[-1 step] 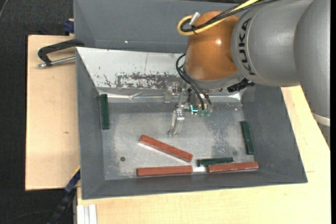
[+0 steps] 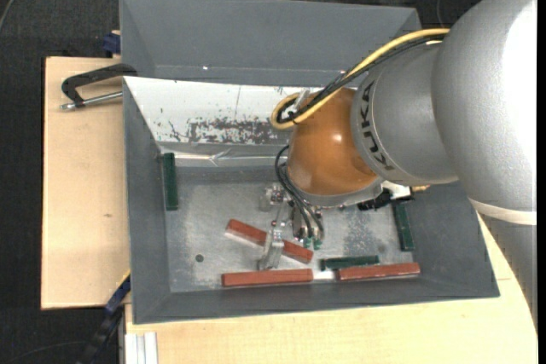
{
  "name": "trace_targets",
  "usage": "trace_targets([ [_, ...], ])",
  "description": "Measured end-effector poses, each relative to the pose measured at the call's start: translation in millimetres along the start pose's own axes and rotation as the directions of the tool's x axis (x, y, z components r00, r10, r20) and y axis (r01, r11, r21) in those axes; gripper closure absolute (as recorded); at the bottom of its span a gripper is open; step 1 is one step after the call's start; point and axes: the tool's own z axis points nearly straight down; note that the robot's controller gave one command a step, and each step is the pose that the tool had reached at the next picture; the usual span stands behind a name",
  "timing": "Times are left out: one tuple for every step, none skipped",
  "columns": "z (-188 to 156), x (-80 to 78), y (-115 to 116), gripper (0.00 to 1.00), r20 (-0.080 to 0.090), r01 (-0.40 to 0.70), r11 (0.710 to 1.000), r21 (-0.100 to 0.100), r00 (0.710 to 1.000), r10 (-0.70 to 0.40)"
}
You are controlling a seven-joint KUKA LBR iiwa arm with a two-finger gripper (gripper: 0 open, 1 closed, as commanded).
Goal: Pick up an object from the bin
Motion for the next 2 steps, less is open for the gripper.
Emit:
trace_targets([
  [-3, -3.2, 0, 1.00, 0.008, -0.001, 1.000, -0.002, 1.000, 0.001],
  [-172, -2.3, 16, 1.00, 0.022, -0.046, 0.999, -0.007, 0.999, 0.046],
])
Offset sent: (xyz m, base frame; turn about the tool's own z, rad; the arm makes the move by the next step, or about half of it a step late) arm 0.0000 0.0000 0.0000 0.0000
